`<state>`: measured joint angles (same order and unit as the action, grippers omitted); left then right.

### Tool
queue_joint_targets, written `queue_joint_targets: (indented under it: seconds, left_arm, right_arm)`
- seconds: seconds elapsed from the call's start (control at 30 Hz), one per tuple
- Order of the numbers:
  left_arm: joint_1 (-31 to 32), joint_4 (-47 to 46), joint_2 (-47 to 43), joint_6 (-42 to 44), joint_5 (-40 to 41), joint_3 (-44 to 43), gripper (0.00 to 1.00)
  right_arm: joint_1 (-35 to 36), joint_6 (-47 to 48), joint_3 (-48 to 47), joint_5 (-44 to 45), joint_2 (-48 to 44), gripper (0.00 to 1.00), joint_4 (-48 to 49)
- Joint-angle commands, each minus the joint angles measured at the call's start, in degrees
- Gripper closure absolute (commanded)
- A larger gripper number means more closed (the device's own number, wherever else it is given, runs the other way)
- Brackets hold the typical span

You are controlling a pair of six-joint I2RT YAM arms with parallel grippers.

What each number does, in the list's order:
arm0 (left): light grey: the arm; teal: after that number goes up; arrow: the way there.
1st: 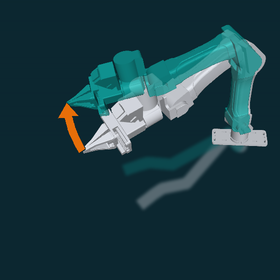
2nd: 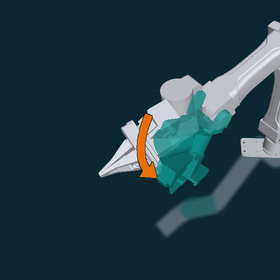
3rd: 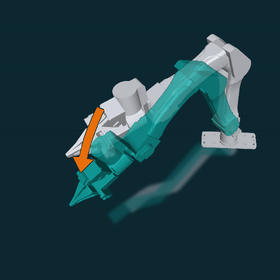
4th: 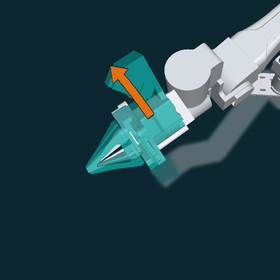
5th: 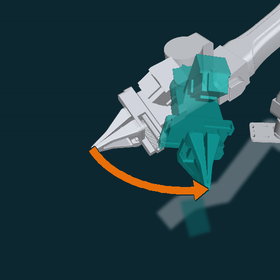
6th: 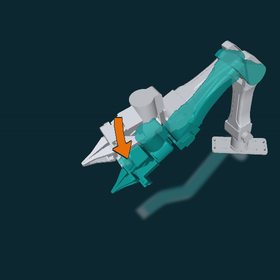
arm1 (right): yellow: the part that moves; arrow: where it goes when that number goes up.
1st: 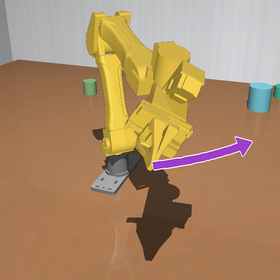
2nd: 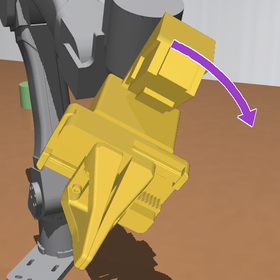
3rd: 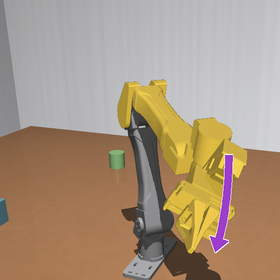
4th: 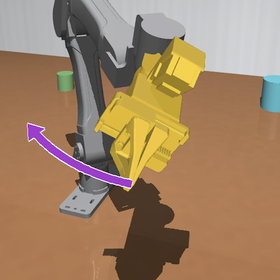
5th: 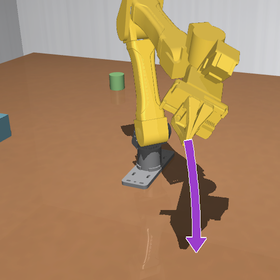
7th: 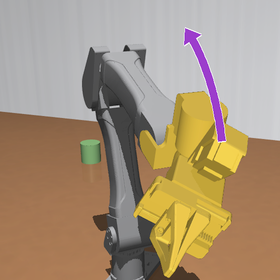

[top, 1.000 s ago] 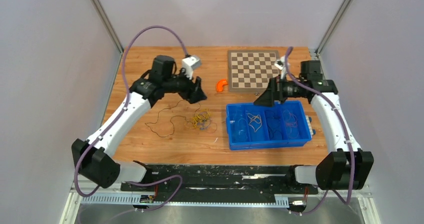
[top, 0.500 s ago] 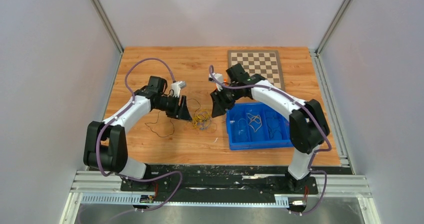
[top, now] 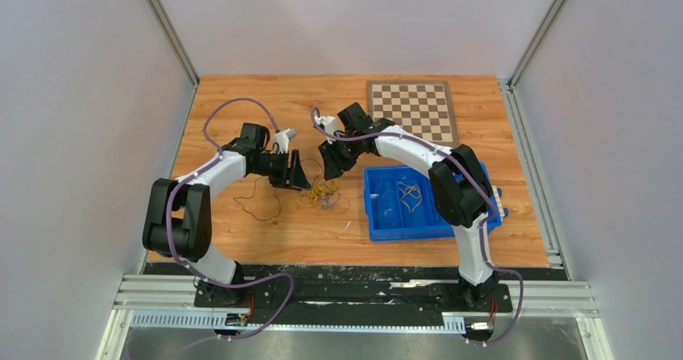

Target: Untangle the cables

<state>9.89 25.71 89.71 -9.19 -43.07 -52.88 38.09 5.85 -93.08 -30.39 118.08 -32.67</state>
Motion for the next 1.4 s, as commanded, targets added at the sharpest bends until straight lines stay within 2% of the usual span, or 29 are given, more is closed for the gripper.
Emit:
queue_joint_targets:
  seconds: [0.0, 0.13, 0.23, 0.47, 0.5, 0.7, 0.8, 0.9, 0.93, 0.97, 1.0, 1.07, 1.13, 1.37]
  left_arm:
    - [-0.5, -2.5, 0.7, -1.8, -1.8, 0.5, 0.42]
    - [-0.5, -2.6, 1.1, -1.7, -1.5, 0.4, 0.40]
    - [-0.6, -2.8, 1.4, -1.7, -1.3, 0.8, 0.40]
    - [-0.9, -2.3, 2.1, -1.6, -0.8, 1.2, 0.40]
    - [-1.0, -2.4, 2.2, -1.7, -1.0, 1.4, 0.38]
    - [-0.9, -5.7, 1.3, -3.3, -5.0, 3.8, 0.31]
    - [-1.0, -6.5, 1.6, -3.1, -5.4, 4.1, 0.33]
    - [-1.3, -6.9, 1.8, -2.8, -5.2, 4.2, 0.46]
    - [-1.4, -7.0, 1.4, -2.8, -5.3, 4.3, 0.59]
    - [-1.9, -7.1, 1.2, -2.8, -5.4, 4.5, 0.66]
    - [-2.3, -7.0, 0.5, -2.8, -5.5, 4.7, 0.81]
    - [-3.9, -6.0, -0.4, -2.6, -5.3, 5.0, 0.97]
    - [-5.9, -3.4, -1.2, -1.5, -3.9, 4.9, 1.00]
    - [-15.1, 5.7, -3.5, 3.6, 0.6, 4.8, 1.00]
  right_arm:
    - [0.5, -0.3, -2.8, 1.8, 2.1, 0.61, 2.0]
    - [0.8, 0.6, -2.7, 2.2, 3.9, 0.60, 2.1]
    - [0.9, 1.2, -3.0, 2.6, 5.0, 0.63, 2.4]
    - [1.7, 3.0, -2.6, 0.1, 2.8, 0.98, 2.5]
    - [1.7, 2.9, -2.4, -0.4, 2.0, 1.00, 2.5]
    - [1.6, 0.7, -2.1, -9.1, -4.9, 1.00, 3.8]
    - [1.6, -1.2, -2.3, -13.4, -7.8, 1.00, 4.9]
    - [1.5, -2.4, -3.1, -16.4, -9.9, 1.00, 5.3]
    - [1.3, -2.7, -3.4, -17.3, -10.8, 1.00, 5.3]
    - [0.9, -3.1, -3.6, -18.1, -11.6, 1.00, 5.4]
    - [0.4, -3.4, -4.0, -18.8, -12.3, 1.00, 5.5]
    - [-1.0, -3.5, -5.0, -19.3, -13.8, 1.00, 5.6]
    - [-3.4, -3.1, -6.4, -19.5, -15.3, 1.00, 5.6]
    - [-13.6, -3.2, -12.4, -23.0, -20.1, 1.00, 6.5]
